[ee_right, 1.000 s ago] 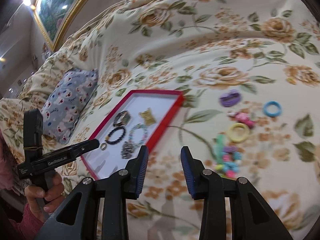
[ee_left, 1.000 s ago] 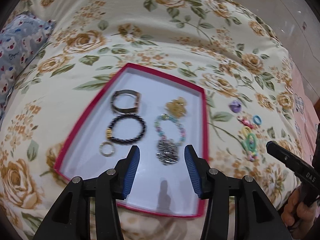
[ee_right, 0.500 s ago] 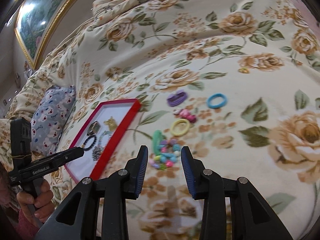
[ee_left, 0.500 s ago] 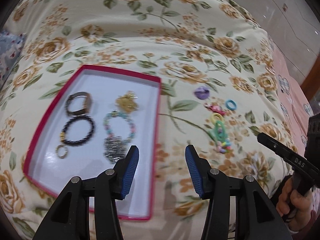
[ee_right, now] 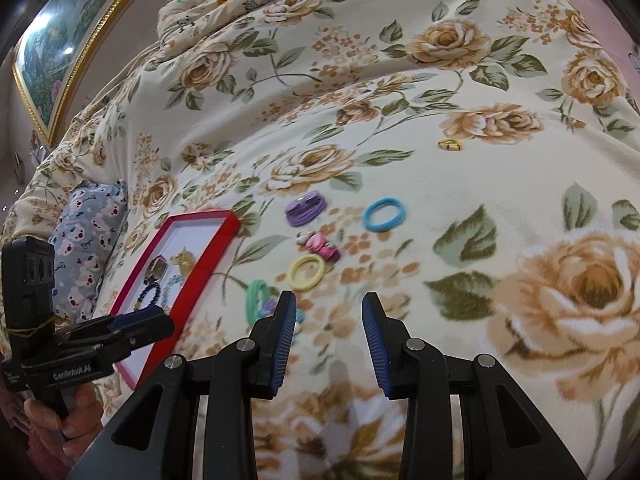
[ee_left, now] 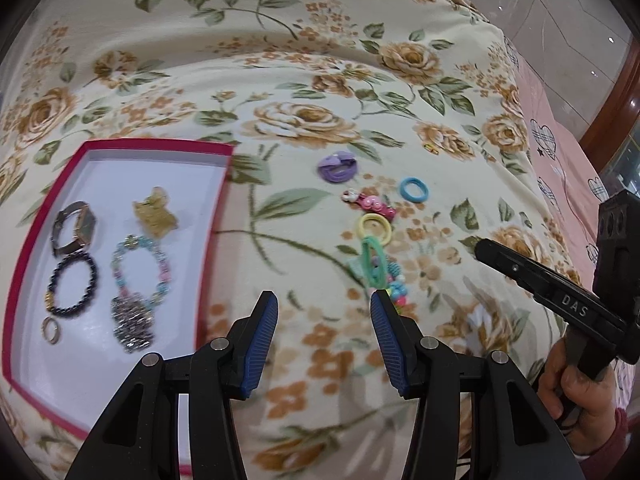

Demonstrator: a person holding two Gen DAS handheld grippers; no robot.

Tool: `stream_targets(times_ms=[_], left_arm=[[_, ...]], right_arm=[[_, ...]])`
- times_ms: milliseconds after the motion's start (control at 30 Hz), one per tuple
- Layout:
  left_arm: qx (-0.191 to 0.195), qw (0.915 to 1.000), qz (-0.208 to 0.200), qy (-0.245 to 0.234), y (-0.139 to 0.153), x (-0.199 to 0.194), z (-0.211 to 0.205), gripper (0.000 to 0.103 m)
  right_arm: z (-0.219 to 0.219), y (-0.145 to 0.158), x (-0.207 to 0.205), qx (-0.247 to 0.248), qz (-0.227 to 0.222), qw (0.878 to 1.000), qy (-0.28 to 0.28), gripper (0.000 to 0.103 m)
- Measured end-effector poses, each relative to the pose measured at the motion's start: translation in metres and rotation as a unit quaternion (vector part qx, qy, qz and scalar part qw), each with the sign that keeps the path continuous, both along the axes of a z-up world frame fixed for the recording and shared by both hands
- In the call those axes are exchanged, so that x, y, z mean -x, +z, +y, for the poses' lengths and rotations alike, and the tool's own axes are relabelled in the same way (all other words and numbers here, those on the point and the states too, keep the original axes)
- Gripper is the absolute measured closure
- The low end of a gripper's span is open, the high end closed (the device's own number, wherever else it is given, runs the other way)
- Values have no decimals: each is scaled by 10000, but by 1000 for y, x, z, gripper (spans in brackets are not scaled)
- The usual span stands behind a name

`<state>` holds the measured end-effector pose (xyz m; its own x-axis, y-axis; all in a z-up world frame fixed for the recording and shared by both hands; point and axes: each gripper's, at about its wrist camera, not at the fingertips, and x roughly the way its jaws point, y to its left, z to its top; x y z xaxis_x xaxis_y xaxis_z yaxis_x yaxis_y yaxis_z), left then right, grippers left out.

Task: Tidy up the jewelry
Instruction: 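Move both tools toward the hair accessories beside the lid, then grasp the green scrunchie with the left tool while the right grasps the pink charm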

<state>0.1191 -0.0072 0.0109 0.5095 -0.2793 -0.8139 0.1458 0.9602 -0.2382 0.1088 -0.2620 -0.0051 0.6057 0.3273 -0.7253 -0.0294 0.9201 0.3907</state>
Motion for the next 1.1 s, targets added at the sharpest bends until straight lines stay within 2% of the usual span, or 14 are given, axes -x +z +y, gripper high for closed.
stream_targets(times_ms=[233, 433, 533, 567, 633, 1100], left_arm=[[138, 9995, 221, -168, -19, -31, -24, 55], [44, 9991, 298, -286, -38, -56, -43, 57], [59, 9986, 423, -305, -51, -67, -46, 89], [100, 9984, 456, -304, -54, -69, -45, 94], [83, 9988, 411, -265, -57, -71, -41, 98], [353, 9992, 209, 15, -39, -49, 2, 99]], right_arm=[[-4, -6, -19, 7, 87, 10000, 7, 66], [0, -15, -33, -50, 182, 9998, 93, 66], [7, -18, -42, -61, 213, 9996, 189, 66], [9, -19, -44, -59, 220, 9995, 223, 66], [16, -23, -52, -17, 237, 9992, 329, 66], [55, -58, -96, 805, 521, 9916, 863, 66]])
